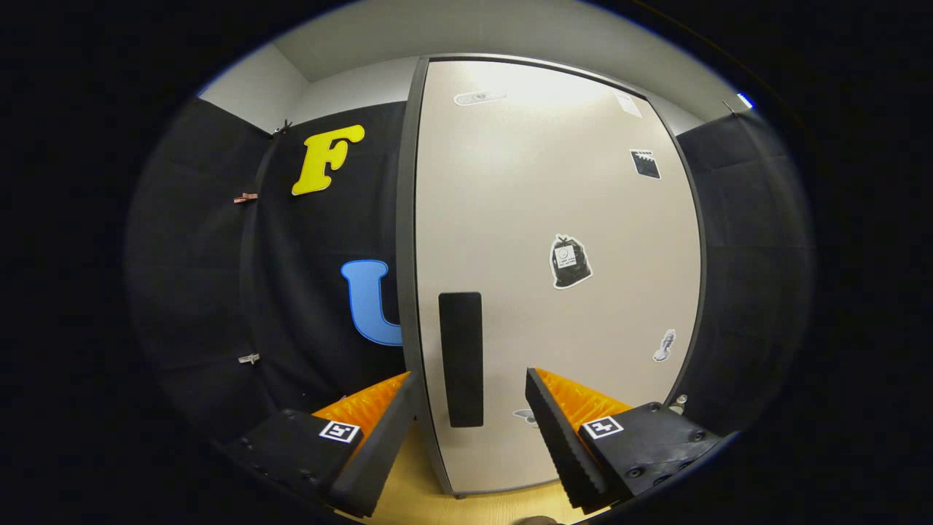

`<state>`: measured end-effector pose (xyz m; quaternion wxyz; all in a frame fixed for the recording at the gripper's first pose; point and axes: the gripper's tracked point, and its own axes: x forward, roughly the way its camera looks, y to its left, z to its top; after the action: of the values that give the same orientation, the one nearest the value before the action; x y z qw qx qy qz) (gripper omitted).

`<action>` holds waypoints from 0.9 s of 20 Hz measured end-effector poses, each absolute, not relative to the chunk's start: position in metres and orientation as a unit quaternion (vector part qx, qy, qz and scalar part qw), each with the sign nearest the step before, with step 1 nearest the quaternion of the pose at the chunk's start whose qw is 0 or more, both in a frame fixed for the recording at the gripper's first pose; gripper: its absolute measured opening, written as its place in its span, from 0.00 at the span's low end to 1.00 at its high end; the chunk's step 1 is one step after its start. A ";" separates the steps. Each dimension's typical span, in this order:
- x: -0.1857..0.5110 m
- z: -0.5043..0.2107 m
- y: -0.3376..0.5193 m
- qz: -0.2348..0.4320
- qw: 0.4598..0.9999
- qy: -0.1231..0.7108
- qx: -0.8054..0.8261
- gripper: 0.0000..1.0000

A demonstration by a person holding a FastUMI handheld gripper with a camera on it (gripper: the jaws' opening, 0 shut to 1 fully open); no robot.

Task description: Open the shoe cabinet door, grab the shoes and put them into the shoe cabinet, then close the shoe cabinet door.

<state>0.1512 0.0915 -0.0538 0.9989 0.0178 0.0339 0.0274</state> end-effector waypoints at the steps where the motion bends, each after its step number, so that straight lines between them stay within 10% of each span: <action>1: 0.156 -0.055 0.093 0.027 0.999 0.035 0.019 0.95; 6: 0.176 -0.066 0.092 0.019 0.999 0.046 0.023 0.94; 12: 0.188 -0.070 0.096 0.018 0.998 0.046 0.026 0.72; 14: 0.187 -0.068 0.096 0.017 0.999 0.042 0.021 0.42; 18: 0.187 -0.068 0.097 0.017 0.999 0.040 0.022 0.36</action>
<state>0.1870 0.0971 -0.0679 0.9988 0.0224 0.0404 0.0167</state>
